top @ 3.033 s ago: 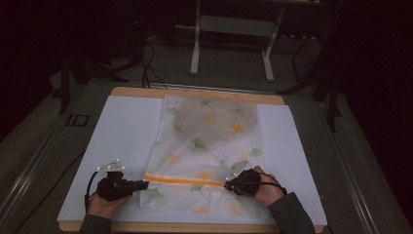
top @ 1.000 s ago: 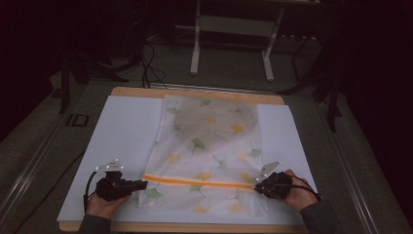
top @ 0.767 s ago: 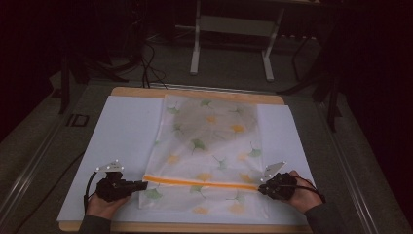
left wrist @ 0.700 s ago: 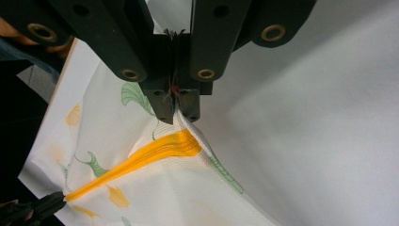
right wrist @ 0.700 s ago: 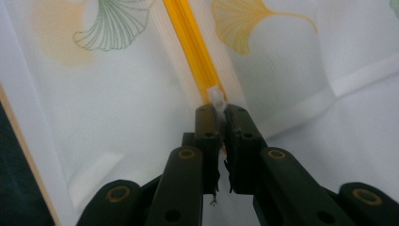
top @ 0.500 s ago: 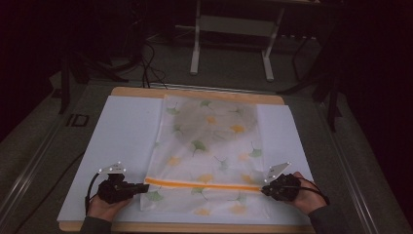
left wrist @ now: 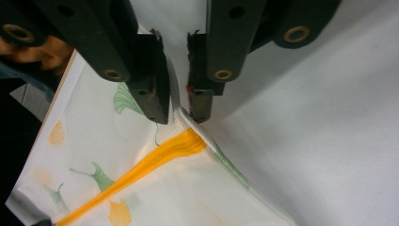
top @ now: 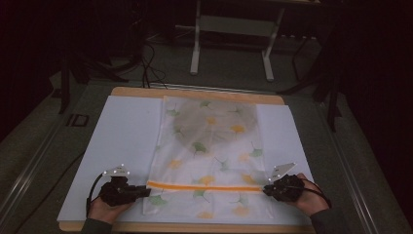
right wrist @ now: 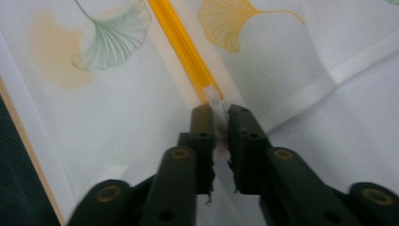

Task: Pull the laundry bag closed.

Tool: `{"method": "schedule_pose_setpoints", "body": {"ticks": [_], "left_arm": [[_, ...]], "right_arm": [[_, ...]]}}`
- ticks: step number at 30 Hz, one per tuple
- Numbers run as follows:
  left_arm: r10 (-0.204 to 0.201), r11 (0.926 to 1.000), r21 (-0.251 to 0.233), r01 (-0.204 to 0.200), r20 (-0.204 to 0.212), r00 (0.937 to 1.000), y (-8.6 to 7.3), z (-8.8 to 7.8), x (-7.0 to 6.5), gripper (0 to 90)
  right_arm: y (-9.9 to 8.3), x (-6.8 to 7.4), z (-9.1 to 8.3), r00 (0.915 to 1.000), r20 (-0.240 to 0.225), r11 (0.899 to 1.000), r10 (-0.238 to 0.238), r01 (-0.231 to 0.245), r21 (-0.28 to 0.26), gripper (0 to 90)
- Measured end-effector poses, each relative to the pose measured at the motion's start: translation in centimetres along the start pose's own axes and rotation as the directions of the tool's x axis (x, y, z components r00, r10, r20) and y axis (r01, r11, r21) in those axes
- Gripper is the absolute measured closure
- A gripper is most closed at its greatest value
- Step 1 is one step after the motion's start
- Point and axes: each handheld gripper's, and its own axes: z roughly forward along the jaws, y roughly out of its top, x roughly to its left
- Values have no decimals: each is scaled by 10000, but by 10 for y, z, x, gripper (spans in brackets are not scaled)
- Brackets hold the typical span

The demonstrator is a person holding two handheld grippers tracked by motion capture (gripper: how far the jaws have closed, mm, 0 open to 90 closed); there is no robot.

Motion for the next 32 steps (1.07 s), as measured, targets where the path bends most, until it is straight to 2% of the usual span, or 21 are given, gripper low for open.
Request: {"method": "schedule_pose_setpoints", "body": {"ticks": [4, 7, 8, 9, 10, 11, 12, 15, 16, 17, 18, 20, 21, 23, 24, 25, 26, 29, 30, 31, 32], "left_arm": [[-86, 9985, -546, 60, -490, 9988, -1, -10, 4, 698], [-60, 9981, -611, 19, -683, 9976, -1, -11, 4, 682], [4, 9974, -718, -88, -1164, 9932, -1, -13, 4, 682], [21, 9970, -764, -130, -1403, 9901, -1, -14, 4, 661], [40, 9965, -823, -167, -1521, 9884, -1, -14, 3, 656], [128, 9951, -936, -313, -1921, 9813, 0, -15, 4, 649], [128, 9951, -936, -313, -1921, 9813, 0, -15, 4, 643], [-54, 9921, -1224, -283, -2669, 9637, 2, -16, 8, 623], [-54, 9921, -1224, -283, -2669, 9637, 2, -16, 8, 622], [-162, 9893, -1432, -275, -2954, 9552, 1, -16, 10, 620], [-162, 9893, -1432, -275, -2954, 9552, 1, -16, 10, 613], [-244, 9882, -1504, -286, -3397, 9402, 1, -16, 14, 608], [-365, 9873, -1567, -253, -3789, 9247, 1, -16, 16, 599], [-390, 9872, -1576, -248, -3886, 9206, 1, -16, 17, 592], [-482, 9865, -1624, -199, -4044, 9133, 1, -16, 19, 592], [-482, 9865, -1624, -199, -4044, 9133, 1, -16, 19, 580], [-548, 9862, -1643, -216, -4463, 8932, 1, -15, 21, 564], [-693, 9868, -1617, -129, -4922, 8677, 1, -13, 25, 545], [-693, 9868, -1617, -129, -4922, 8677, 1, -13, 25, 544], [-693, 9868, -1617, -129, -4922, 8677, 1, -13, 25, 544], [-825, 9872, -1595, 0, -5104, 8560, 2, -12, 28, 544]], "right_arm": [[-5, -4, -4, 9973, -30, 9897, 735, -733, -1232, 621], [-5, -5, -4, 9962, -110, 9847, 858, -865, -1511, 598], [-6, -5, -3, 9947, -114, 9803, 1018, -1022, -1692, 574], [-9, -7, 0, 9888, -20, 9677, 1493, -1465, -2051, 540], [-9, -7, 0, 9868, -4, 9638, 1618, -1581, -2148, 525], [-11, -8, 1, 9822, 35, 9556, 1877, -1818, -2321, 522], [-11, -8, 1, 9822, 35, 9556, 1877, -1818, -2321, 522], [-20, -12, 1, 9572, 151, 9063, 2889, -2684, -3264, 495], [-20, -12, 1, 9572, 151, 9063, 2889, -2684, -3264, 495], [-25, -16, 2, 9426, 249, 8817, 3330, -3019, -3626, 483], [-25, -16, 2, 9426, 249, 8817, 3330, -3019, -3626, 483], [-28, -17, 3, 9309, 594, 8763, 3605, -3163, -3634, 477], [-31, -18, 3, 9189, 696, 8585, 3882, -3331, -3899, 475], [-33, -19, 3, 9091, 856, 8482, 4078, -3424, -4042, 472], [-33, -19, 3, 9091, 856, 8482, 4078, -3424, -4042, 472], [-33, -19, 3, 9091, 856, 8482, 4078, -3424, -4042, 472], [-35, -21, 4, 8842, 1359, 8354, 4469, -3581, -4169, 467], [-37, -25, 5, 8585, 1756, 8254, 4818, -3773, -4199, 456], [-37, -25, 5, 8585, 1756, 8254, 4818, -3773, -4199, 456], [-37, -26, 6, 8508, 1812, 8215, 4932, -3871, -4187, 456], [-37, -26, 6, 8508, 1812, 8215, 4932, -3871, -4187, 455]]}}
